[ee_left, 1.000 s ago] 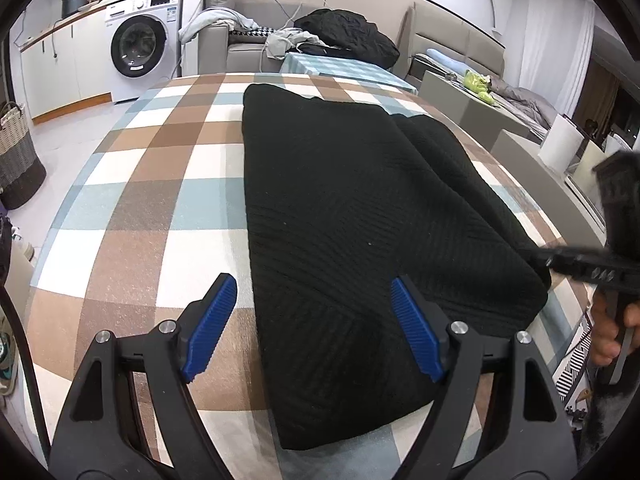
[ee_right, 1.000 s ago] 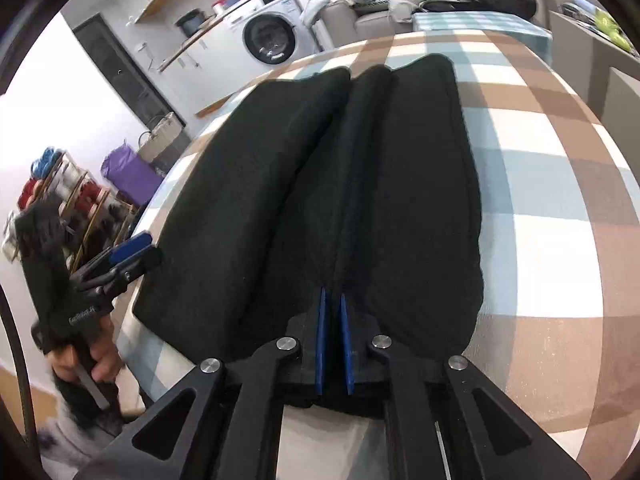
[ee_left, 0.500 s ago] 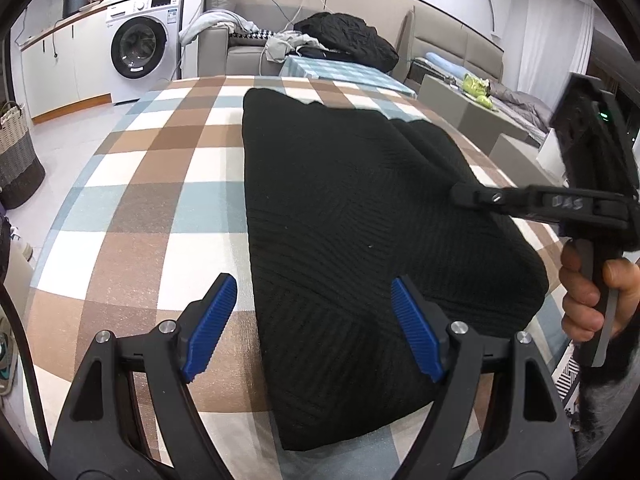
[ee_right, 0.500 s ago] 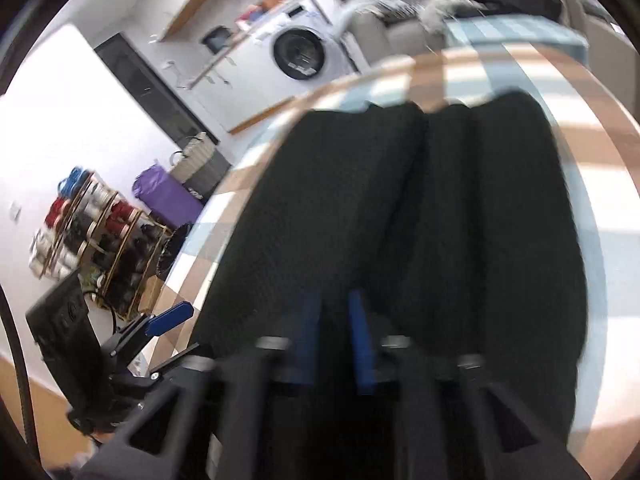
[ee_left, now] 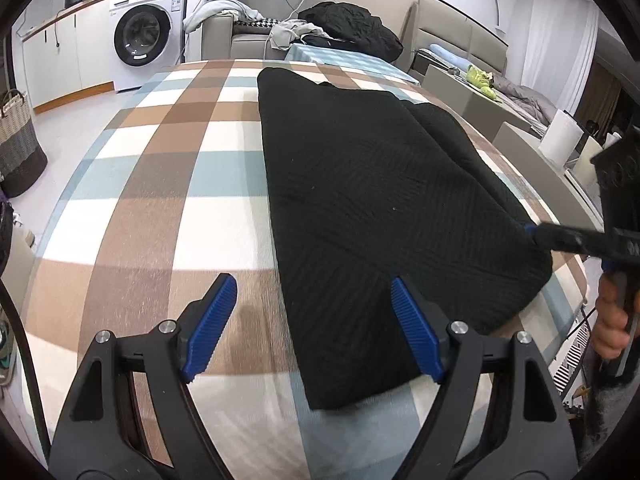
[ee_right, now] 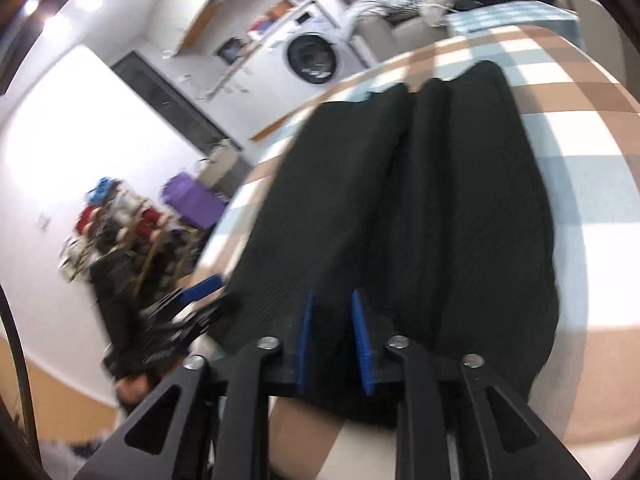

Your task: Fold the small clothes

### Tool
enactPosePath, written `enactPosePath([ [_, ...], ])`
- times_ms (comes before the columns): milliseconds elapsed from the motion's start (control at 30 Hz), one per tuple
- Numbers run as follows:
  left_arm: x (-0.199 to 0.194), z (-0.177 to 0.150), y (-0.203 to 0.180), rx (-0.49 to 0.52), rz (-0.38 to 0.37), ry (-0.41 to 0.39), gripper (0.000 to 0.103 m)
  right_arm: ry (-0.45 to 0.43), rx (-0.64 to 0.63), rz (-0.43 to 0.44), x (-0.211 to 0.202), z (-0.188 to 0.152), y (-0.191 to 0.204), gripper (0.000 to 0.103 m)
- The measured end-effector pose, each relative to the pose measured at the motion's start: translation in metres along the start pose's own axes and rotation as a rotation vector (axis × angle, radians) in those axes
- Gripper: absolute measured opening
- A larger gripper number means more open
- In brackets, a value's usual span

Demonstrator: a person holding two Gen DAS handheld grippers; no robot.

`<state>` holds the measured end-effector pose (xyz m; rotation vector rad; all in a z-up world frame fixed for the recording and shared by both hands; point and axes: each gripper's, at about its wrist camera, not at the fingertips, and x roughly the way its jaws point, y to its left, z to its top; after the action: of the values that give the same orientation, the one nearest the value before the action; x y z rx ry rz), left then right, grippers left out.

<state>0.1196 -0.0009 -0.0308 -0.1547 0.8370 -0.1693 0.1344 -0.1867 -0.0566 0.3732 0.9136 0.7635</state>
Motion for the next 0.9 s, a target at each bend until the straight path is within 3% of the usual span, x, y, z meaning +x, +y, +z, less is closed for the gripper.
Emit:
enactPosePath([
  [67,-0.002,-0.003,-0.001,0.002,0.001,0.003,0.077,-0.009,-0.089,-0.026,-0.001,-0.011,0.01,0.035],
  [167,-0.005,-0.009,-0.001,0.005,0.021,-0.011,0.077,0.057,-0.154,-0.18,0.013,-0.024,0.013,0.028],
  [300,-0.007,-0.016,-0.002,0.021,0.033,-0.012,0.077,0.036,-0.133,-0.139,-0.003,-0.016,0.008,0.03],
  [433,-0.007,-0.014,0.001,-0.009,0.001,-0.011,0.077,-0.038,-0.117,-0.199,-0.015,-0.001,0.001,0.058],
  [633,-0.006,-0.012,0.005,-0.046,-0.009,-0.006,0.077,0.014,0.001,-0.21,0.018,0.035,-0.031,0.059],
  [767,-0.003,-0.008,0.007,-0.072,-0.044,0.002,0.077,0.015,0.015,-0.144,0.037,0.059,-0.039,0.059],
  [900,0.0,-0.004,0.006,-0.081,-0.05,0.0,0.077,0.031,0.006,-0.171,0.06,0.08,-0.04,0.054],
])
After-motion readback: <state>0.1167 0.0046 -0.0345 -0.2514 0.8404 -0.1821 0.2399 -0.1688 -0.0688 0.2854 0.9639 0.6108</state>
